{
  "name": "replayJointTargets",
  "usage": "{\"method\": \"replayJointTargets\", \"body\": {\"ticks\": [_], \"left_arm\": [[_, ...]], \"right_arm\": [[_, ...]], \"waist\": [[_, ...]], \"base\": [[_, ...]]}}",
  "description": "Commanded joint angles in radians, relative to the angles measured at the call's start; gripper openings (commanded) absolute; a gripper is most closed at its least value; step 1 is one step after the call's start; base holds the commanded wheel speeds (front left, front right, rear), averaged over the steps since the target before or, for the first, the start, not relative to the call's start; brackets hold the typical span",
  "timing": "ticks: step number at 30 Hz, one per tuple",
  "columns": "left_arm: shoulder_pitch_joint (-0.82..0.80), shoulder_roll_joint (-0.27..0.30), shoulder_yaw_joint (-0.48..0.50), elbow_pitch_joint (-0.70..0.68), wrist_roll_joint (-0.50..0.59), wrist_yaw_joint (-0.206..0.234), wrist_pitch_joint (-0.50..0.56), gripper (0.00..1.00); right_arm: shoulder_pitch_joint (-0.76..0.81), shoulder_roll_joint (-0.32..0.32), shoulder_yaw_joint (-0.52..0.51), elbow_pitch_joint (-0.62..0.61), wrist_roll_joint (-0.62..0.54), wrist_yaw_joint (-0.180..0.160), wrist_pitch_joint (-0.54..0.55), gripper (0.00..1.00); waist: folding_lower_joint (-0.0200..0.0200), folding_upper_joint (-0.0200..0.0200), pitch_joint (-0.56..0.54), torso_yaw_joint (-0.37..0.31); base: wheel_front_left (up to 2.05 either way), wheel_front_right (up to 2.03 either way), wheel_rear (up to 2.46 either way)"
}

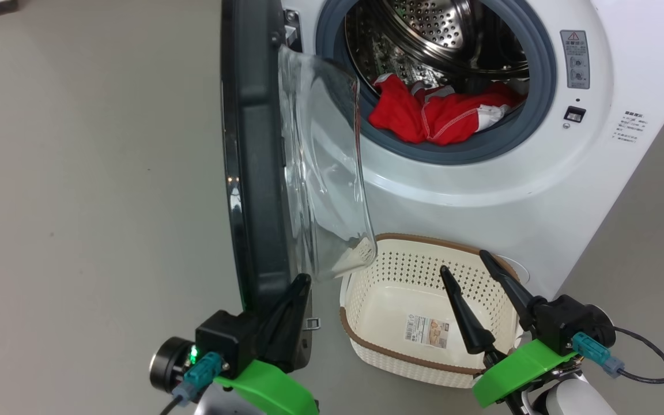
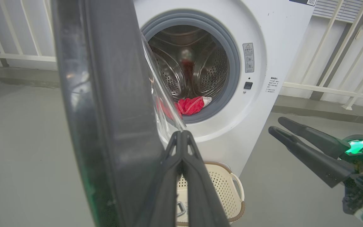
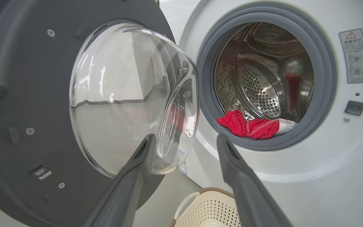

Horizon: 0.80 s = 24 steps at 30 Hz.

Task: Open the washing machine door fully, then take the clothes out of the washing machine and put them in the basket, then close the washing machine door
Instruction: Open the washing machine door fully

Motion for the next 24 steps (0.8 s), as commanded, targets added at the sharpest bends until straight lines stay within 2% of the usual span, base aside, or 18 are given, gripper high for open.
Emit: {"method": "replayJointTargets", "body": {"ticks": [1, 14, 24], "left_arm": [[-0.005, 0.022, 0.053, -0.027, 0.007, 0.019, 0.006, 0.00], [0.011, 0.070, 0.129, -0.036, 0.013, 0.089, 0.015, 0.00], [0.015, 0.111, 0.232, -0.043, -0.004, 0.153, 0.007, 0.00]], "right_arm": [[-0.018, 0.005, 0.020, -0.022, 0.006, 0.000, -0.006, 1.00], [-0.014, 0.005, 0.021, -0.025, -0.002, 0.000, -0.006, 1.00], [-0.022, 0.005, 0.017, -0.021, -0.023, 0.000, -0.006, 1.00]], "waist": [[0.0000, -0.0001, -0.001, 0.003], [0.0000, -0.0001, 0.006, 0.023], [0.0000, -0.0001, 0.026, 0.030]], "base": [[0.00, 0.00, 0.00], [0.00, 0.00, 0.00], [0.00, 0.00, 0.00]]}}
